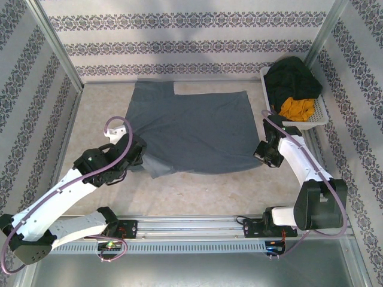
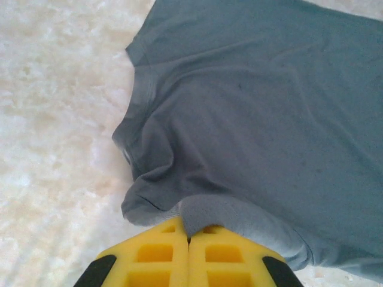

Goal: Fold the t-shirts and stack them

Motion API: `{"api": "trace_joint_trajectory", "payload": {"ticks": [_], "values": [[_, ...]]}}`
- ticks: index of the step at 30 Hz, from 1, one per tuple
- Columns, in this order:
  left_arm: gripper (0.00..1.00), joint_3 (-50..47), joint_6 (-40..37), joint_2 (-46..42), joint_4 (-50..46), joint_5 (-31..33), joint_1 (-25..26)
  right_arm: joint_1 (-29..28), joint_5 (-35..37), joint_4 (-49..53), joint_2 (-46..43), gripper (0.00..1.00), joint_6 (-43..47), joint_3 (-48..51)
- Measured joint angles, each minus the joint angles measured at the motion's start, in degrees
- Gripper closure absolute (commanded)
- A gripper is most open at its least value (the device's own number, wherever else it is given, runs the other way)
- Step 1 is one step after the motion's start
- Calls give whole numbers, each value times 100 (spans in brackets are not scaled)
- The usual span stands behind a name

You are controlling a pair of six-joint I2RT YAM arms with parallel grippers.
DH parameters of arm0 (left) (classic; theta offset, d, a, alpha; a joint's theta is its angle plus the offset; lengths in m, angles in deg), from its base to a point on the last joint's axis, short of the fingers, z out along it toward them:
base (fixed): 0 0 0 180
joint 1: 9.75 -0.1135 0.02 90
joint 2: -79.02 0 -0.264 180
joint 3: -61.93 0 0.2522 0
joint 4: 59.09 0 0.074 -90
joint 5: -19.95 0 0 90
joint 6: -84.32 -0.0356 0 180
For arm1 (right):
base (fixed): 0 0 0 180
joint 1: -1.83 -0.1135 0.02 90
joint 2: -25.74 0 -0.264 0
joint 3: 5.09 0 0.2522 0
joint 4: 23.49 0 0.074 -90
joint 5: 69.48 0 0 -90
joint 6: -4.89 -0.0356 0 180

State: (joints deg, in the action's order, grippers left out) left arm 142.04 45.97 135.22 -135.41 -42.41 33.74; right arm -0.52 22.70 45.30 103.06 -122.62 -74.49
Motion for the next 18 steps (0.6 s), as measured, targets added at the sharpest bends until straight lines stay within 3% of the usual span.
{"api": "trace_joint_trajectory", "payload": {"ticks": [10,18], "values": [[100,332,-503,-59,-131,-243,2,0,63,-26,28,100,20,24],[100,-898,-518,-245,-149,-1010,4,0,-13,-42,-70,100,-7,396]]}}
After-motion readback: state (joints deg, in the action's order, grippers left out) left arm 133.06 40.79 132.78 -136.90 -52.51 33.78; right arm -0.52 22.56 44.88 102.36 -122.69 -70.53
